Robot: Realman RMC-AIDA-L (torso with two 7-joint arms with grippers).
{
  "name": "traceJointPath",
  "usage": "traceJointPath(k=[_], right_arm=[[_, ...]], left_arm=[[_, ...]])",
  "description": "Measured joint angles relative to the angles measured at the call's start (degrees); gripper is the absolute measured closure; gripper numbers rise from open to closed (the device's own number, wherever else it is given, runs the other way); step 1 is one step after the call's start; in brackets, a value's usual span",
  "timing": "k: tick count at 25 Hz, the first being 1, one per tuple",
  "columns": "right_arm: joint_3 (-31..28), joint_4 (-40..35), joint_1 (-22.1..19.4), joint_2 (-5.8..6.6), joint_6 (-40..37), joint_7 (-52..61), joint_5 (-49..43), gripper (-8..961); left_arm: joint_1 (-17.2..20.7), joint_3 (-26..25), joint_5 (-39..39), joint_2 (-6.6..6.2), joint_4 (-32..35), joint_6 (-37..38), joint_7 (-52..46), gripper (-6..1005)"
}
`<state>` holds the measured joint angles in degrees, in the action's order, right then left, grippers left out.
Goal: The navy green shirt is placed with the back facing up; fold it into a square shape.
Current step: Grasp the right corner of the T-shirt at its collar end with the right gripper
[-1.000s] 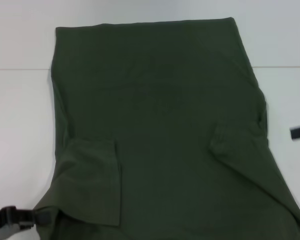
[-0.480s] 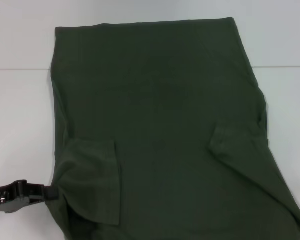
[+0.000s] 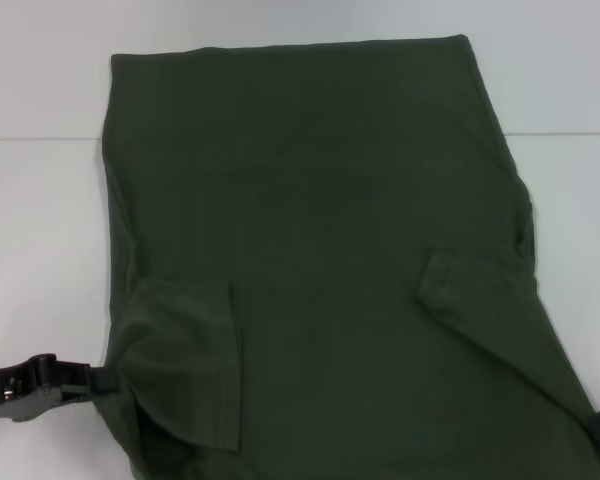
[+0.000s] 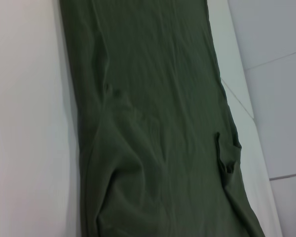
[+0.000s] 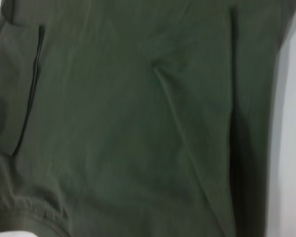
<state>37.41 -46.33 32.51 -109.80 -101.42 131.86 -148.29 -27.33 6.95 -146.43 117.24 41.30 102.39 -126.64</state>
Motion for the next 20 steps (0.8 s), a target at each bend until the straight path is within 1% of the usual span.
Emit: traceJointPath(k=[5,12,20], right_arm=[[1.1,0.3,-0.2,-0.47,0.3,-1.0,-0.9,295],[1.7,0.3,-0.1,-1.75,1.4,-1.8,-2.8,306],[2.3,1.4,0.3,-2.15,2.2,-2.2,-2.9,318]], left_arm=[[0.0,-0.2,0.0,0.00,0.0,0.0,-0.1,1000],[-0.2,-0.1,0.1,0.00,0.0,-0.1,-0.5,1000],[-0.3,-0.4,0.1,0.00,0.0,-0.2,-0.6,1000]])
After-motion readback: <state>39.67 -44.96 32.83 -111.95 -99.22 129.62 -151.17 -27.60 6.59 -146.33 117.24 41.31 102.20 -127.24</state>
